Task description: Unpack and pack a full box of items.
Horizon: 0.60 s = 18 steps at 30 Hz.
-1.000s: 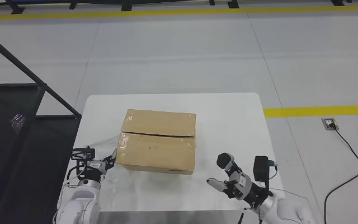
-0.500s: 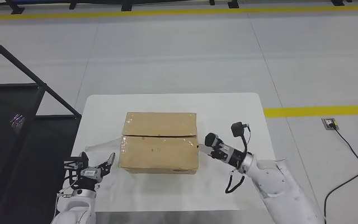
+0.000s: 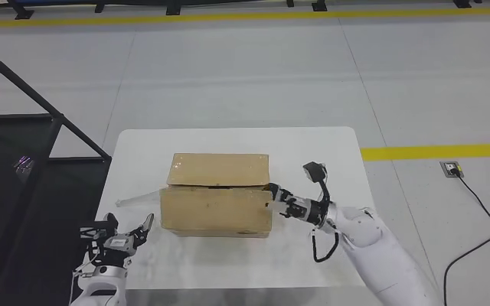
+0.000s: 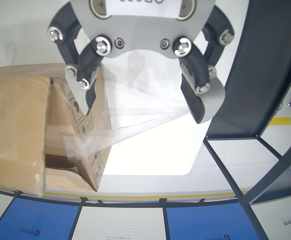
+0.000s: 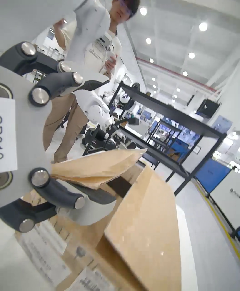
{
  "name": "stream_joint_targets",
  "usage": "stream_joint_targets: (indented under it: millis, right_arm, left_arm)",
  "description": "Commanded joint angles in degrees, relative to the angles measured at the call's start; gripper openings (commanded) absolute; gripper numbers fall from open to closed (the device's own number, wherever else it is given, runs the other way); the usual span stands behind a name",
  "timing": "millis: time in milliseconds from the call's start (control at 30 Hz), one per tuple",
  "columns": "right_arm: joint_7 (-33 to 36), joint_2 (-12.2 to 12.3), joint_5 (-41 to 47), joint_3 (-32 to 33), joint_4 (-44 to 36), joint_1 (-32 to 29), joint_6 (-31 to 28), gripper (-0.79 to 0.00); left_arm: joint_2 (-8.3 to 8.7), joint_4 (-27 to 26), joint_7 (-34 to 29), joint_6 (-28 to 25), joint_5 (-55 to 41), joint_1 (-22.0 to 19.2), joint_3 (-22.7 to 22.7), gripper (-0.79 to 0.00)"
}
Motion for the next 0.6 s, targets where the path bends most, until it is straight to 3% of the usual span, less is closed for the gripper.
stream_joint_targets:
  millis: [0, 300, 433, 567]
  right_arm:
    - [6.3, 0.7, 1.0, -1.1, -3.0, 0.1, -0.4, 0.000]
    - [2.7, 8.2, -10.7, -7.8, -16.2, -5.2, -4.1, 0.000]
    - [3.2, 10.6, -15.8, -9.8, -14.9, -5.2, -3.5, 0.000]
    - [4.5, 10.7, -16.4, -11.0, -13.6, -4.2, -0.2, 0.000]
  left_arm:
    - [-0.03, -0.6, 0.4, -0.3, 0.1, 0.4, -0.2, 0.000]
    - [0.06, -3.4, 4.4, -6.3, 0.4, 2.6, -1.2, 0.000]
    - [0.49, -3.1, 5.9, -13.6, 1.8, 3.5, -2.1, 0.000]
    - [1.41, -2.4, 7.0, -24.5, 7.2, 4.9, -3.7, 0.000]
